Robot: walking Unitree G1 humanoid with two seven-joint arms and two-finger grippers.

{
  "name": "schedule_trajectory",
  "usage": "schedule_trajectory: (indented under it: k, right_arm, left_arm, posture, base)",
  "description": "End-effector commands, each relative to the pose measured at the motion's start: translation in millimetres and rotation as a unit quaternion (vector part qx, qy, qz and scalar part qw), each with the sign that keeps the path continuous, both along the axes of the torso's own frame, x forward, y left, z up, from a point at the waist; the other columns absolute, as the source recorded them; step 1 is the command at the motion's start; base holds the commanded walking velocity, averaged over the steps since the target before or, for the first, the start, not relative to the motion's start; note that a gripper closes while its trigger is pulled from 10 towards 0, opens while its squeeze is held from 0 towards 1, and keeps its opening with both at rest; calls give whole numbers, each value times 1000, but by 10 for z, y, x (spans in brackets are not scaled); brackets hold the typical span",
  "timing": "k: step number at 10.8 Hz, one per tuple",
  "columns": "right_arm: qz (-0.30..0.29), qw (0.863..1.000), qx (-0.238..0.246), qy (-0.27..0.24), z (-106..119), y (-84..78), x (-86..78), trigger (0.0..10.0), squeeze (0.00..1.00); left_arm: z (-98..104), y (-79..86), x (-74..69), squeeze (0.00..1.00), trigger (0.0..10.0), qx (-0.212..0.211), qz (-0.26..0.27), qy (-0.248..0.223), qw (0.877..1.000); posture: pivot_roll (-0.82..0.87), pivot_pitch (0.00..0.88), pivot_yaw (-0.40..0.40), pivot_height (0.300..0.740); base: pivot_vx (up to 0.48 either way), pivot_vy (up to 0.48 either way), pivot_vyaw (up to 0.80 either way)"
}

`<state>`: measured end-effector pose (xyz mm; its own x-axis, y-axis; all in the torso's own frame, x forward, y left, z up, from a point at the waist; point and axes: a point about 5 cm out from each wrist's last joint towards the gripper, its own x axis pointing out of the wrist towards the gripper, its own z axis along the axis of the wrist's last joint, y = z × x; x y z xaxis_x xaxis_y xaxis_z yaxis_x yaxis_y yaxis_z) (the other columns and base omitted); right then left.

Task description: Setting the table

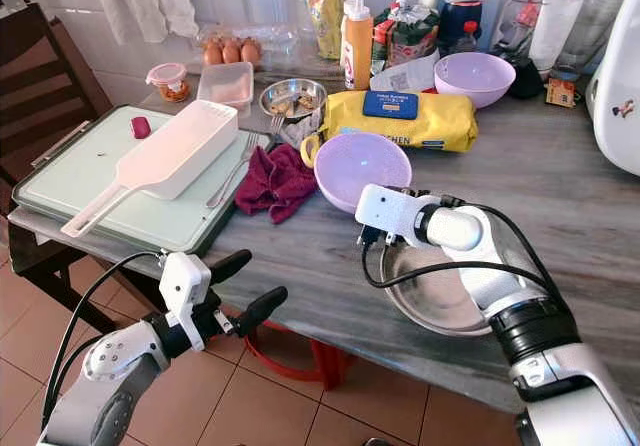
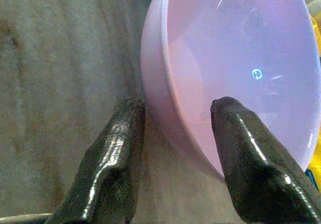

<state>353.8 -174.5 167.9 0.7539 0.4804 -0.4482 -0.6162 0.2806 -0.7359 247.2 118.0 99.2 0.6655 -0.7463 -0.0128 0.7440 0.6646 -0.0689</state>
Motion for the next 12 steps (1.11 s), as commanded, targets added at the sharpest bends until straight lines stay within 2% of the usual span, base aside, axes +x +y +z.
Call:
schedule_trajectory:
  k: [1, 5, 8, 12]
  right_arm:
    - [6, 1000, -7, -10, 72, 1, 32, 0, 0]
    - [18, 999, -17, -21, 163, -19, 90, 0, 0]
    - [49, 999, 4, -17, 293, 81, 111, 0, 0]
    - [80, 997, 7, -2, 308, 173, 89, 0, 0]
  left_arm:
    - [-9, 26, -11, 0, 10000, 9, 3, 3, 1000]
    - [6, 15, -3, 0, 10000, -3, -3, 1, 1000]
    - [79, 69, 114, 0, 10000, -7, 29, -19, 999]
    - [76, 69, 103, 0, 10000, -5, 30, -19, 999]
  posture:
    - [-76, 98, 101, 740]
    - [-75, 94, 92, 740]
    - [-76, 87, 84, 740]
    - [-72, 85, 82, 740]
  base:
    - [0, 0, 0]
    - [0, 0, 0]
    - [0, 0, 0]
    - [0, 0, 0]
